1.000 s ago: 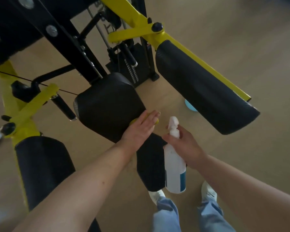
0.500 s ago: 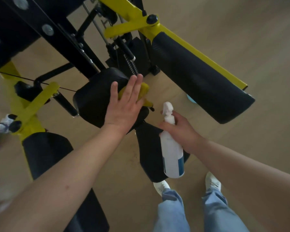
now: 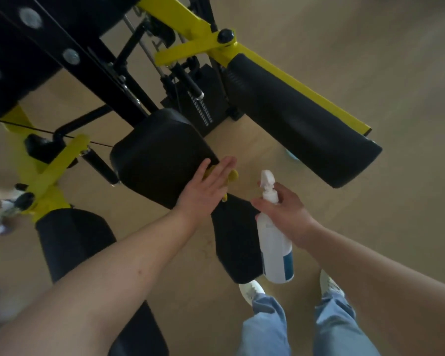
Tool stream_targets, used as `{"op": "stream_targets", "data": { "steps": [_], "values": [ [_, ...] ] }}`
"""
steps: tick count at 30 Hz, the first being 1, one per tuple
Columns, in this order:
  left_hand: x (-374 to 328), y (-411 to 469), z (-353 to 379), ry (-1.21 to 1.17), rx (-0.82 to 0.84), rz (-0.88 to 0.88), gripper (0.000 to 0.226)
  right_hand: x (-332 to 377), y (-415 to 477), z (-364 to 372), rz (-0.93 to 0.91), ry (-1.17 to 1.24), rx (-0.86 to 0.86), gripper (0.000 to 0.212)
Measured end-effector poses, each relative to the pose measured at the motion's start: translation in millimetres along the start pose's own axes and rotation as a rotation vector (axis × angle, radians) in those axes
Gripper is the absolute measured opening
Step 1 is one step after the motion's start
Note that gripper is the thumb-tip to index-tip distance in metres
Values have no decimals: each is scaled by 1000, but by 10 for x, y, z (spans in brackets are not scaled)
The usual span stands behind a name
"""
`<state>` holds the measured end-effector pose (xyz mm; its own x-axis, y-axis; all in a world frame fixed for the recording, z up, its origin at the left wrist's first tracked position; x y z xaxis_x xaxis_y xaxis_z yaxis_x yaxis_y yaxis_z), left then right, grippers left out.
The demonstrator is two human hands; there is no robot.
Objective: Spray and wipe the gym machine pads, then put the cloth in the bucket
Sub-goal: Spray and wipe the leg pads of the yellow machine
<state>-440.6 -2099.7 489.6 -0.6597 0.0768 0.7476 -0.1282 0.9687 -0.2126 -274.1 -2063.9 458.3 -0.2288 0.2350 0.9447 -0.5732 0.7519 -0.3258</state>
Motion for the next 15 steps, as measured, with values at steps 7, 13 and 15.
{"op": "stream_targets", "data": {
  "steps": [7,13,15],
  "values": [
    [1348,-461,-410,-280,-216,-500,104,382,6,367,-17,0,113,45],
    [1055,-385,-248,-194,-308,-431,78,570,100,658,-58,56,168,30],
    [871,-361,-95,-177,-325,-402,65,522,108,690,-52,70,175,29]
  ]
}}
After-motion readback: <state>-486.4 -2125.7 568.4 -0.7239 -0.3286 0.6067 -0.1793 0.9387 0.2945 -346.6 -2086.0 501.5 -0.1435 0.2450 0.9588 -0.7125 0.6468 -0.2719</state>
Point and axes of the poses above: each hand's wrist, its own y-axis towards the middle knuckle, its own z-axis out of the palm, x = y × z, the point moved 9 cm from there along y, towards the middle knuckle, and after that the axes turned 14 degrees about -z, right-handed, at the moved point
